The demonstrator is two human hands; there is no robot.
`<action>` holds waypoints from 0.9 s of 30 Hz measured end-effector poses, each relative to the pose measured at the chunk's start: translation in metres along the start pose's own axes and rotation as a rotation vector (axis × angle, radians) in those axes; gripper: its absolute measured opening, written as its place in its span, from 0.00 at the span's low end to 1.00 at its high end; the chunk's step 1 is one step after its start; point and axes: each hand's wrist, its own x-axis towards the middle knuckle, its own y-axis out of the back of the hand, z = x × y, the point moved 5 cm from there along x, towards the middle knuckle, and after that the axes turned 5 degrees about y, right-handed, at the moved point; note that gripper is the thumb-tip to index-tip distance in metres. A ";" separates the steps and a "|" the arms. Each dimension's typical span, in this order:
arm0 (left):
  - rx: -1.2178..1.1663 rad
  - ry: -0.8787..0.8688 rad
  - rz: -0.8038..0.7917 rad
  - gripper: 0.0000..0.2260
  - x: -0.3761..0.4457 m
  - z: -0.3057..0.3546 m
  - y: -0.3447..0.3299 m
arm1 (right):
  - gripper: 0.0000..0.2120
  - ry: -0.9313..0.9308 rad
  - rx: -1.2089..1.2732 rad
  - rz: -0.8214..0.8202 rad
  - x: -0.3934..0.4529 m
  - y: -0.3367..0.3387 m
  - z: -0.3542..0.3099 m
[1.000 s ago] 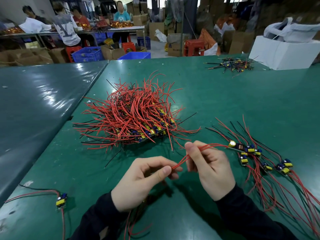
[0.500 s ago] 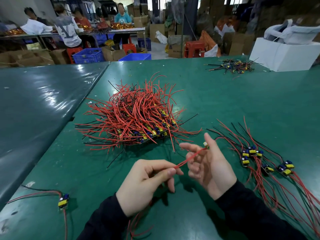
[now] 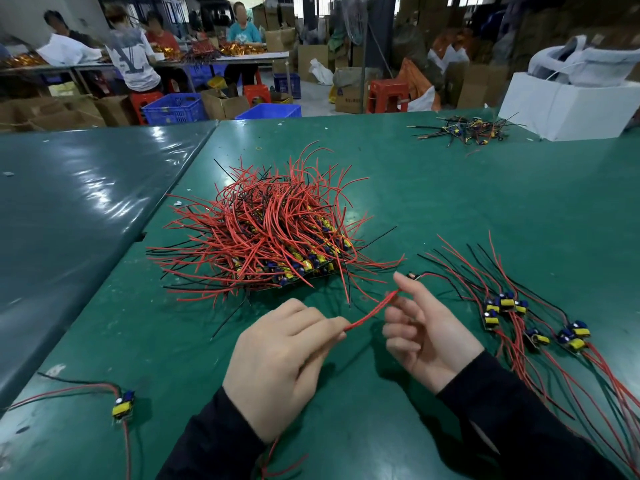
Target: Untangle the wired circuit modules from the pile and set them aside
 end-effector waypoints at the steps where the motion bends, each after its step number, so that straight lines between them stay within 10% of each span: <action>1: 0.027 -0.005 -0.032 0.10 0.000 -0.001 -0.001 | 0.13 0.051 0.037 0.029 0.000 0.002 -0.005; 10: -0.014 0.121 -0.318 0.09 -0.003 -0.006 -0.014 | 0.18 0.230 -0.051 0.040 -0.003 0.005 -0.026; 18: -0.904 0.647 -0.695 0.23 -0.014 -0.011 -0.021 | 0.16 0.395 -0.472 -0.304 -0.016 -0.017 -0.014; 22: -1.154 0.626 -0.812 0.36 -0.016 -0.006 -0.016 | 0.13 0.410 -0.495 -0.400 -0.019 -0.024 -0.001; 27: -1.413 0.768 -0.746 0.27 -0.013 -0.006 -0.018 | 0.17 0.477 -0.489 -0.467 -0.021 -0.028 -0.001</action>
